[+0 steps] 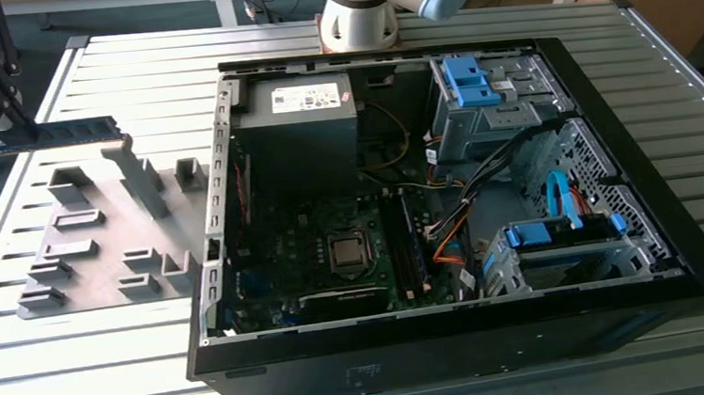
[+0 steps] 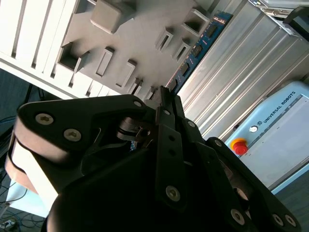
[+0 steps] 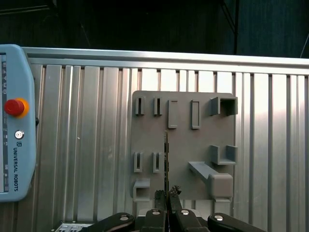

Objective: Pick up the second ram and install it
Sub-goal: 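Pick up the second ram and move it above second insertion slot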

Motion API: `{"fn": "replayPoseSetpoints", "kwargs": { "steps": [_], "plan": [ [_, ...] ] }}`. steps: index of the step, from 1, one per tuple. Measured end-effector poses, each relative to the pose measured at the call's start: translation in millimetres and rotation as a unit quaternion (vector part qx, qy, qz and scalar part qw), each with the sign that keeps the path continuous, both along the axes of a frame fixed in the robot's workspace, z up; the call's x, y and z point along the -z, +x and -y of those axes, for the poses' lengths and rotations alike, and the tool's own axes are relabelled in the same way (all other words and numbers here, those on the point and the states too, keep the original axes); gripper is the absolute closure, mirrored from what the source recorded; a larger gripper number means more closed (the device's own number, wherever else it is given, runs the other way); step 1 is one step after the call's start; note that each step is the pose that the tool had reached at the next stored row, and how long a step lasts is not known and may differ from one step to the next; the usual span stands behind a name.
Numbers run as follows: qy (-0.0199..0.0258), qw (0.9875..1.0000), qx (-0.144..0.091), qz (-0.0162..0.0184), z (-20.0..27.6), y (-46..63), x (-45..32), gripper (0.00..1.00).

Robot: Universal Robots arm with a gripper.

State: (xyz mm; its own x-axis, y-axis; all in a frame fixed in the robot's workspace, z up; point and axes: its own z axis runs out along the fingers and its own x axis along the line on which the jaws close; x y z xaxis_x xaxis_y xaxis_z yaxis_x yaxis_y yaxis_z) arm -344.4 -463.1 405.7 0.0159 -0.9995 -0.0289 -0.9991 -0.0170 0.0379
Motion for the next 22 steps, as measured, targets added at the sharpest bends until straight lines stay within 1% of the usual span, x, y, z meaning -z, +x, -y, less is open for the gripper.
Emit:
{"fn": "replayPoseSetpoints", "kwargs": {
  "steps": [22],
  "plan": [
    [0.0,1.0,0.0,0.0,0.0,6.3,0.0,0.86]
  ]
}}
